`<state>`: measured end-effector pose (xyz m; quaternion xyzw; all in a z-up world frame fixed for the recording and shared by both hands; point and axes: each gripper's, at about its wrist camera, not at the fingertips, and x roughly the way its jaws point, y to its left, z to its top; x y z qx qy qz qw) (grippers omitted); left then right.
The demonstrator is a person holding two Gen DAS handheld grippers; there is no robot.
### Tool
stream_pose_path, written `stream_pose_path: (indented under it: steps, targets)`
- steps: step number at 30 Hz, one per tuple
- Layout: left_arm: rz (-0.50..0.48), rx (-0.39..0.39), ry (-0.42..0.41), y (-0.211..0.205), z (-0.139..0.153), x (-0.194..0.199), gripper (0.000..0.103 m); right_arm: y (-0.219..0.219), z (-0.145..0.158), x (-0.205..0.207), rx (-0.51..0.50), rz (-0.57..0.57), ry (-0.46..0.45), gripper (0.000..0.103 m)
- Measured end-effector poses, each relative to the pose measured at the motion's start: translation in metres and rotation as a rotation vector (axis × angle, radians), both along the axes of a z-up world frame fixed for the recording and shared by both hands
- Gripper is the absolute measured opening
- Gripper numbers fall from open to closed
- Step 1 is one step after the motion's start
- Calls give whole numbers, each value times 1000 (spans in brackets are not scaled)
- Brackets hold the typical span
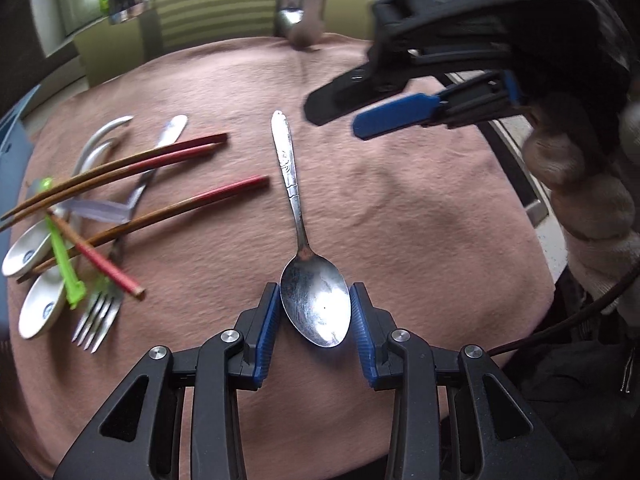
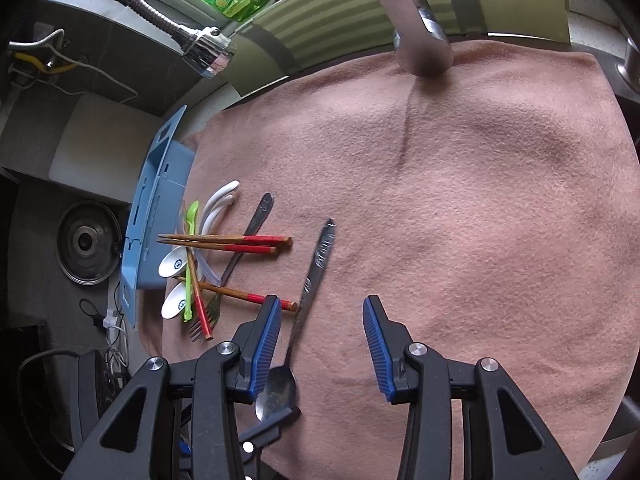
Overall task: Organize utensils
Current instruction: 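Close the right gripper on the handle of the metal spoon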
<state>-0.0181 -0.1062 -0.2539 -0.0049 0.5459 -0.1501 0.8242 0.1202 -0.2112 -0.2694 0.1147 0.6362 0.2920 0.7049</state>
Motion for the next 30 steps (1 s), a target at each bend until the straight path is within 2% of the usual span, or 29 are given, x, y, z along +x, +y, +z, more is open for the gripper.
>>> stream_pose_path:
  steps: [4,10,14,18,21,23,27,30]
  targets:
    - [-31,6,-12,-10,0,4,34,1,-9,10,-17,2,51,39]
    - [-15,-20,-32,-5,3,-5,34,16,-19,13,-84,37,125,39]
    - [5,-46,-66,1,3,-18,34,30,-25,9,-140,60,175,29]
    - [28,-64,-99,2,-3,-30,34,42,-25,6,-210,79,165,29]
    - [32,-67,-130,1,-4,-39,34,48,-25,6,-263,75,166,23]
    - [31,-100,-145,0,-2,-47,34,51,-25,5,-294,71,175,23]
    - [32,-100,-162,-3,-3,-59,34,71,-22,-1,-390,119,127,18]
    - [38,-111,-177,-7,3,-56,34,74,-22,-1,-399,108,130,16]
